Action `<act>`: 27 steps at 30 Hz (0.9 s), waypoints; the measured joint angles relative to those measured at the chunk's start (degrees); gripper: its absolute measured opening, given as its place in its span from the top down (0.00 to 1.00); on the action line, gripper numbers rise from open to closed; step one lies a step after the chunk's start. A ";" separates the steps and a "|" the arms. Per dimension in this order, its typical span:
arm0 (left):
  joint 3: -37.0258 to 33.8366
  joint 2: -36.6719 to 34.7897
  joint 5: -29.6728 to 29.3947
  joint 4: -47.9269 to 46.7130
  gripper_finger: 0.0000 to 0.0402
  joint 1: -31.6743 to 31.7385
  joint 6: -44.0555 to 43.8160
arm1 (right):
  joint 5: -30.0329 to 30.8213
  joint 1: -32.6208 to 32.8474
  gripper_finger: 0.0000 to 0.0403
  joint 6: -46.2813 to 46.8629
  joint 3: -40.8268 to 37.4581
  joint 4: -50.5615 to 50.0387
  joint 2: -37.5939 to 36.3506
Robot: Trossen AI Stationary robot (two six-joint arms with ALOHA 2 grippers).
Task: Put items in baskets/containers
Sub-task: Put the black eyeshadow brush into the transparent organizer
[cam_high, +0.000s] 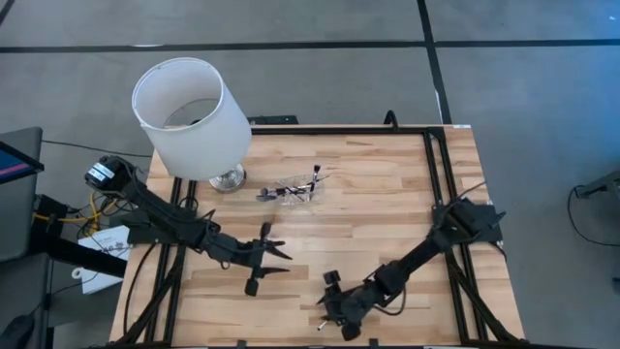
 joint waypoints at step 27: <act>0.03 -0.34 -0.59 0.83 0.66 -0.61 0.50 | -9.39 -0.41 0.58 1.49 -0.15 -4.41 0.09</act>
